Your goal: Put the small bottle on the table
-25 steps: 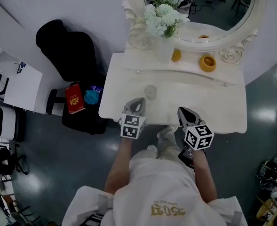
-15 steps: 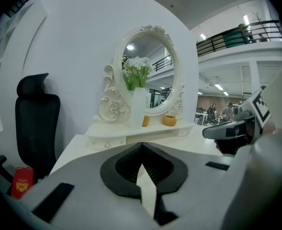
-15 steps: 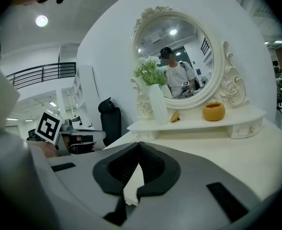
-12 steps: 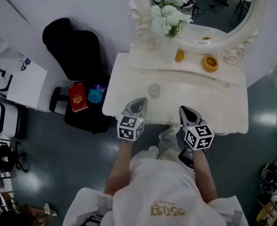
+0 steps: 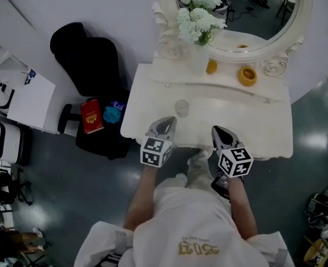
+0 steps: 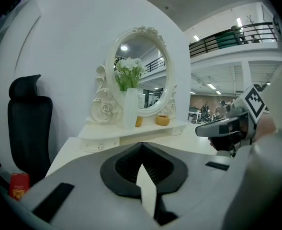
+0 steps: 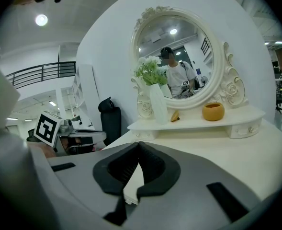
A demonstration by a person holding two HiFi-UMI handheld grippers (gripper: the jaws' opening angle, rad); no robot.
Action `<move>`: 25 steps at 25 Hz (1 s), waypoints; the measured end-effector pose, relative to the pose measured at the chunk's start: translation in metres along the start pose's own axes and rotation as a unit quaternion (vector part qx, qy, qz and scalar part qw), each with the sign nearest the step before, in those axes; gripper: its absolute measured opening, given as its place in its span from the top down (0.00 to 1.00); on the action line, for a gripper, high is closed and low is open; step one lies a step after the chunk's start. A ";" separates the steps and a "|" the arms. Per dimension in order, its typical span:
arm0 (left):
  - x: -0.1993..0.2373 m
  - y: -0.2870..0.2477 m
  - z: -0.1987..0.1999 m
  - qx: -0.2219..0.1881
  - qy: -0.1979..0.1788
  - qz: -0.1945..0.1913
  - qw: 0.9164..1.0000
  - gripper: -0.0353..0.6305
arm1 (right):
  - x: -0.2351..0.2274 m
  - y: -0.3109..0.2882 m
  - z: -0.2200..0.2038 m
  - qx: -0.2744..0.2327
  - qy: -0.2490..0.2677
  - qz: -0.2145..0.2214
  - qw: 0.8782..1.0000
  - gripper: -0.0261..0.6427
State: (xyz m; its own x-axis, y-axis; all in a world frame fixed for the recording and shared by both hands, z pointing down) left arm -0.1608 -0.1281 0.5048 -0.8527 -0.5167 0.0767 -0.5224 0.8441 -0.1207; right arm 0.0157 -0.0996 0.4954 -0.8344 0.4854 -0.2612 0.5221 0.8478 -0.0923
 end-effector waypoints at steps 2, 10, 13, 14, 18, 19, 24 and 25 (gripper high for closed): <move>-0.001 -0.001 0.000 0.001 -0.001 -0.003 1.000 0.92 | 0.000 0.001 0.001 -0.001 0.004 0.000 1.000 0.94; -0.003 -0.002 0.000 -0.007 0.017 -0.012 1.000 0.92 | -0.001 0.001 0.001 -0.002 0.008 -0.001 1.000 0.94; -0.005 -0.002 -0.002 -0.004 0.021 -0.016 1.000 0.92 | -0.001 0.002 -0.001 0.000 0.006 -0.001 1.000 0.94; -0.005 -0.002 -0.003 -0.003 0.022 -0.016 1.000 0.92 | -0.001 0.003 -0.001 0.001 0.006 -0.002 1.000 0.94; -0.004 -0.002 -0.004 -0.001 0.027 -0.018 0.999 0.92 | -0.002 0.005 -0.002 0.002 0.004 -0.005 1.000 0.94; -0.004 -0.002 -0.005 -0.001 0.028 -0.017 0.999 0.92 | -0.002 0.005 -0.003 0.002 0.003 -0.006 1.000 0.94; 0.000 0.004 -0.007 0.000 0.030 -0.009 1.000 0.92 | 0.001 0.006 -0.004 0.001 0.003 -0.006 1.000 0.94; 0.001 0.004 -0.008 0.001 0.030 -0.009 1.000 0.92 | 0.001 0.006 -0.004 0.001 0.003 -0.006 1.000 0.94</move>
State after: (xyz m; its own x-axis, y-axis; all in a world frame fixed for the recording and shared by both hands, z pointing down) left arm -0.1638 -0.1238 0.5120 -0.8419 -0.5219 0.1375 -0.5372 0.8347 -0.1210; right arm 0.0172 -0.0932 0.4984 -0.8416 0.4762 -0.2549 0.5124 0.8532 -0.0978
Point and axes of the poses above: the fingertips, and each gripper's own axes: y backward along the fingers, x to its left, z out of its top, the point moved 3 cm from there along y, backward along the fingers, and after that the axes turned 14 degrees about -x, right-handed, at the moved point
